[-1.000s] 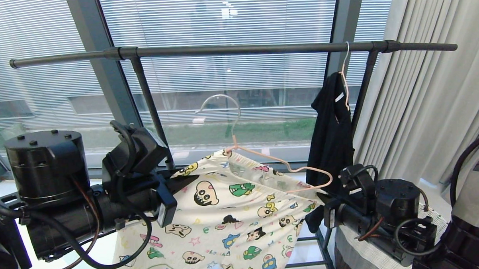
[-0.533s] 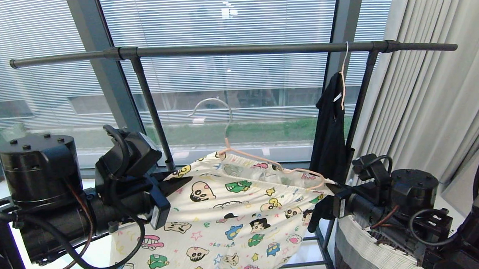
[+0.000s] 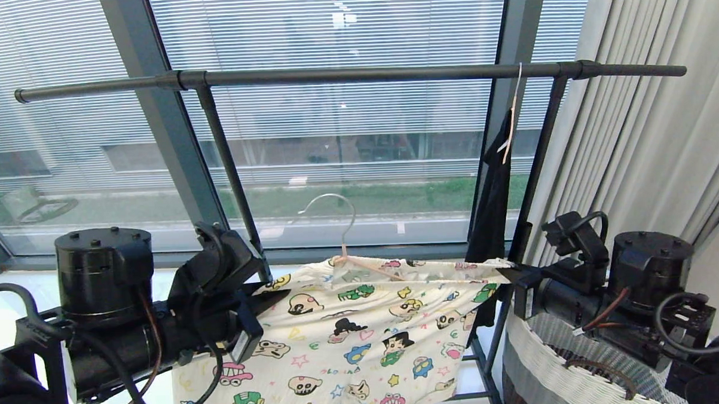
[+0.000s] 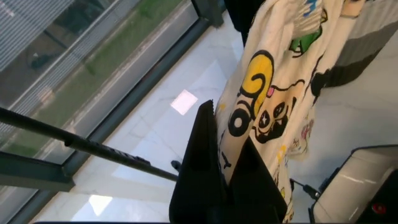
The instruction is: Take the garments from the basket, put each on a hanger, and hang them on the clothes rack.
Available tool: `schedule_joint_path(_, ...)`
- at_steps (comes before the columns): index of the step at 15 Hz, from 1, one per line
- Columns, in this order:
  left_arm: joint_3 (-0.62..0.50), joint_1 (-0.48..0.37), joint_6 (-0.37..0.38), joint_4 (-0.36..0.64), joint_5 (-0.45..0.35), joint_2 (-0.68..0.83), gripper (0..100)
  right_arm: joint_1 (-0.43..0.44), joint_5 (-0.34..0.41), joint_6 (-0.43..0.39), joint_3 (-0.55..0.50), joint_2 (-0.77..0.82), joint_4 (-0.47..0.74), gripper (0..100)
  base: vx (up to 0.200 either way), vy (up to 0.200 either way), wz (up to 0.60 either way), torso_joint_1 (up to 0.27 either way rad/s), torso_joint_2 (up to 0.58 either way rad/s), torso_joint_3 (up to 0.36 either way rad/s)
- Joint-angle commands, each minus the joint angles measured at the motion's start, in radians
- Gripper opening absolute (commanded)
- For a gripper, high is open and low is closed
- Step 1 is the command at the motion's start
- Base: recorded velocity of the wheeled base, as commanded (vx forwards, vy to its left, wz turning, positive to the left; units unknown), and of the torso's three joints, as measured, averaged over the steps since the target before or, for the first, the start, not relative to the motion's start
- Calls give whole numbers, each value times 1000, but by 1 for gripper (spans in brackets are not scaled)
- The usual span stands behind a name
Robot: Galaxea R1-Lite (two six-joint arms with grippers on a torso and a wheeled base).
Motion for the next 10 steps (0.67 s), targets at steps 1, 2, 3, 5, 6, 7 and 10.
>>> schedule_joint_path(1,-45,-1,-27,-33,24,93,0,12,36,-28,-31,-127,76,0,0,0,0,0,0,0)
schedule_joint_path(2,-66,1,-65,-71,27,115,0,38,60,-55,-30,-180,123,0,0,0,0,0,0,0)
schedule_joint_path(3,-74,1,-75,-82,27,116,0,71,68,-74,-30,-217,163,0,0,0,0,0,0,0)
schedule_joint_path(5,-74,-7,-76,-84,20,110,0,155,68,-108,-30,-260,222,0,0,0,0,0,0,0)
schedule_joint_path(6,-74,-13,-76,-96,20,110,0,196,68,-132,-28,-266,243,0,0,0,0,0,0,0)
schedule_joint_path(7,-74,-18,-76,-125,20,111,0,227,68,-155,-28,-266,263,0,0,0,0,0,0,0)
schedule_joint_path(10,-74,-24,-76,-153,22,108,0,272,66,-175,-27,-269,309,100,0,0,0,0,0,0)
